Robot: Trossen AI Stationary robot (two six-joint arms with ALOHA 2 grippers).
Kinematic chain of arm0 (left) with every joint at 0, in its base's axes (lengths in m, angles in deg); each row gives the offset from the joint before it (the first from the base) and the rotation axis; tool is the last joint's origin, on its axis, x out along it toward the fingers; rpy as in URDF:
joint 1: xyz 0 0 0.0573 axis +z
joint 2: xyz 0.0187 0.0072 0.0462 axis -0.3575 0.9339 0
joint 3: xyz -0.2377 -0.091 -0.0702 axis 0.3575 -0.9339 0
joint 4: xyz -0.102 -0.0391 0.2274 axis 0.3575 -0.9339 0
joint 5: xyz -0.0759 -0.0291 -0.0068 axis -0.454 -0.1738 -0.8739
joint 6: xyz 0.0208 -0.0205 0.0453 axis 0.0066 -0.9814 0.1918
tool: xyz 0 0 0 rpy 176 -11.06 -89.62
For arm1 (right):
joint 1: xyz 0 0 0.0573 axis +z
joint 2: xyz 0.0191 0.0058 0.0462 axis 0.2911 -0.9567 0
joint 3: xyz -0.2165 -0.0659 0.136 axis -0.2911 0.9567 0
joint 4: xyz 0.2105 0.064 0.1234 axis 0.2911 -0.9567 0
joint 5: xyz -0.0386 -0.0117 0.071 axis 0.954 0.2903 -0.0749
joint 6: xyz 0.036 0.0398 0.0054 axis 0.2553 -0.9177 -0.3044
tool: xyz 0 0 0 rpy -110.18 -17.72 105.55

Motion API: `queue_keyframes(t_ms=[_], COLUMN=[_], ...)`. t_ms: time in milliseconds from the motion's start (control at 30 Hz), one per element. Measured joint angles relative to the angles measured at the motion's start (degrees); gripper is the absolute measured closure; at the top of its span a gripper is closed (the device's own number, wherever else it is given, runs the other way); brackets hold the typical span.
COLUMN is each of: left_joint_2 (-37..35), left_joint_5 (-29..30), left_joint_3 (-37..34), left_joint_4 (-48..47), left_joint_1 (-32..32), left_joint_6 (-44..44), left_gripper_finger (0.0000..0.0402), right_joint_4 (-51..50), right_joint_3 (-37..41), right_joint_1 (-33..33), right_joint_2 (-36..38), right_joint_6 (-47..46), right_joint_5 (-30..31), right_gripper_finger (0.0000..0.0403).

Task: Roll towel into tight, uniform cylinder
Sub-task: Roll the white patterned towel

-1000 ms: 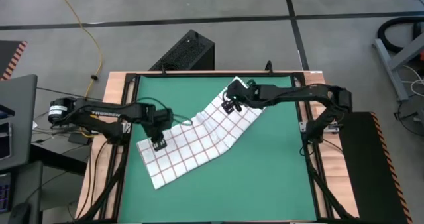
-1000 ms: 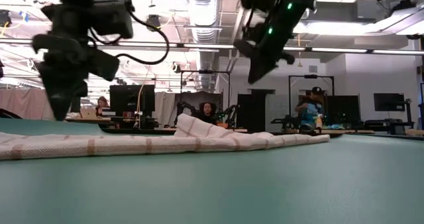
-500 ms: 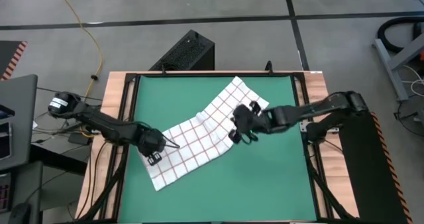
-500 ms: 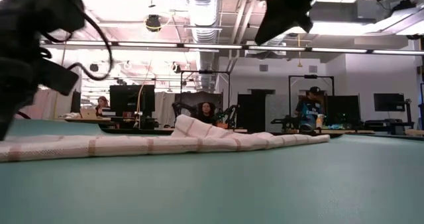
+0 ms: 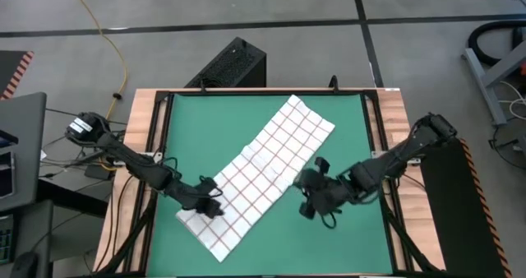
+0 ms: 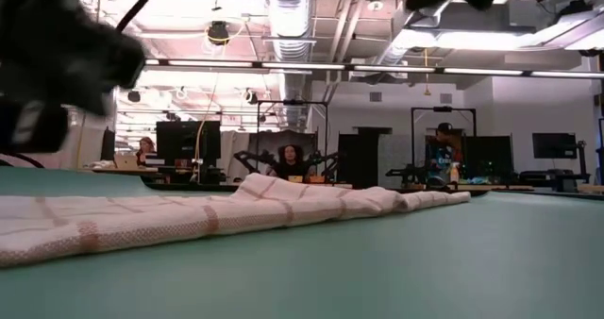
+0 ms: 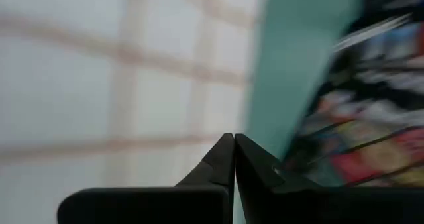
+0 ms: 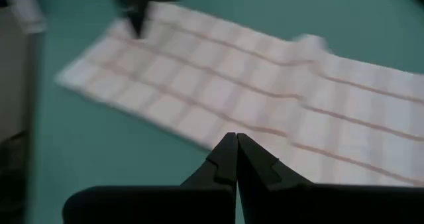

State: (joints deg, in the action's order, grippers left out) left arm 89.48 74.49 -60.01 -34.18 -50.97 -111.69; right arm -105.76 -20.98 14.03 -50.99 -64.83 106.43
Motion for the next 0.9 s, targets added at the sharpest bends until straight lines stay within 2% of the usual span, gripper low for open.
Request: queue_keyframes(t_ms=[100, 200, 267, 433, 500, 533, 667, 767, 900], left_joint_2=[2.33, 2.67, 2.48, 4.34, 5.44, 5.77, 5.86, 5.89, 5.89], left_joint_5=[1.80, 2.03, 2.18, 5.20, 5.84, 5.78, 3.58, 1.94, -2.93], left_joint_3=[2.92, 8.37, 13.45, 26.73, 28.03, 27.93, 22.51, 16.74, 10.20], left_joint_4=[7.07, 1.01, -10.35, -53.67, -64.12, -65.79, -58.37, -49.68, -40.93], left_joint_1=[0.02, 0.00, 0.00, -1.76, -3.29, -4.22, -8.39, -10.88, -13.94], left_joint_6=[4.80, 13.48, 19.17, 28.54, 29.68, 30.25, 28.60, 23.79, 16.84], left_gripper_finger=[0.0401, 0.0401, 0.0401, 0.0401, 0.0401, 0.0402, 0.0401, 0.0401, 0.0401], right_joint_4=[6.90, 16.38, 21.21, 27.32, 27.85, 27.35, 24.83, 22.85, 20.24], right_joint_3=[0.82, 1.04, 0.57, -3.29, -5.58, -6.59, -9.51, -10.88, -12.41], right_joint_1=[2.48, 3.75, 3.90, 3.00, 2.91, 2.89, 2.57, 1.83, 1.10], right_joint_2=[-2.26, -7.53, -11.72, -21.36, -23.85, -24.87, -26.20, -25.77, -25.05], right_joint_6=[4.55, 8.73, 10.17, 8.64, 7.67, 7.28, 4.75, 2.55, 1.07], right_joint_5=[-1.94, -3.35, -4.24, -5.84, -5.73, -5.55, -2.70, 0.14, 0.46], right_gripper_finger=[0.0372, 0.0360, 0.0352, 0.0348, 0.0349, 0.0349, 0.0349, 0.0349, 0.0349])
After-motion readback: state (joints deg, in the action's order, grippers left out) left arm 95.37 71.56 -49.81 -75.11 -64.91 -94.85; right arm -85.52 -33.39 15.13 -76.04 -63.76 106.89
